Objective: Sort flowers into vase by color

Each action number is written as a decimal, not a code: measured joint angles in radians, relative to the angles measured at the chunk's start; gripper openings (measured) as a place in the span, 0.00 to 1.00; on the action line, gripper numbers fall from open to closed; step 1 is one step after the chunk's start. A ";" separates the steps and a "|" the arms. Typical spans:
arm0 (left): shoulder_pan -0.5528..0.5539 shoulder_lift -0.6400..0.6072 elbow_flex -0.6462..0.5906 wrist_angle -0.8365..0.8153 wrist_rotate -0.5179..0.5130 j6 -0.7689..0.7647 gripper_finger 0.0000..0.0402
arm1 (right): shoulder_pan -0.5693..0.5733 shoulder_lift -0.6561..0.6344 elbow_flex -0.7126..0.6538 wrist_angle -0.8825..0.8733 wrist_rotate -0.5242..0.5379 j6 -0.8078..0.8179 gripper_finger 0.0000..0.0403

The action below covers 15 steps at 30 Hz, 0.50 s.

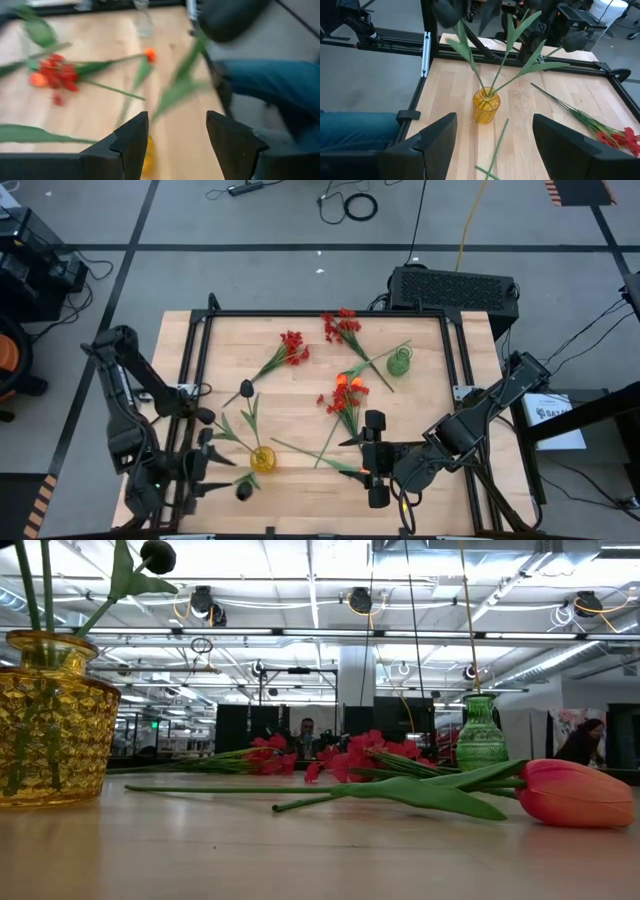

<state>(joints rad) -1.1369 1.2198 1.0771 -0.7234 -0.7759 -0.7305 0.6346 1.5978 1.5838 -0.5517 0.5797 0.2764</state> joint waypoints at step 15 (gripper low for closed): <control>-0.031 -0.125 0.038 -0.163 0.085 -0.185 0.52 | 0.000 0.000 0.000 -0.006 -0.003 0.008 0.63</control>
<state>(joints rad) -1.1675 1.0944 1.1154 -0.8869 -0.6907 -0.9154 0.6346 1.5982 1.5833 -0.5582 0.5770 0.2847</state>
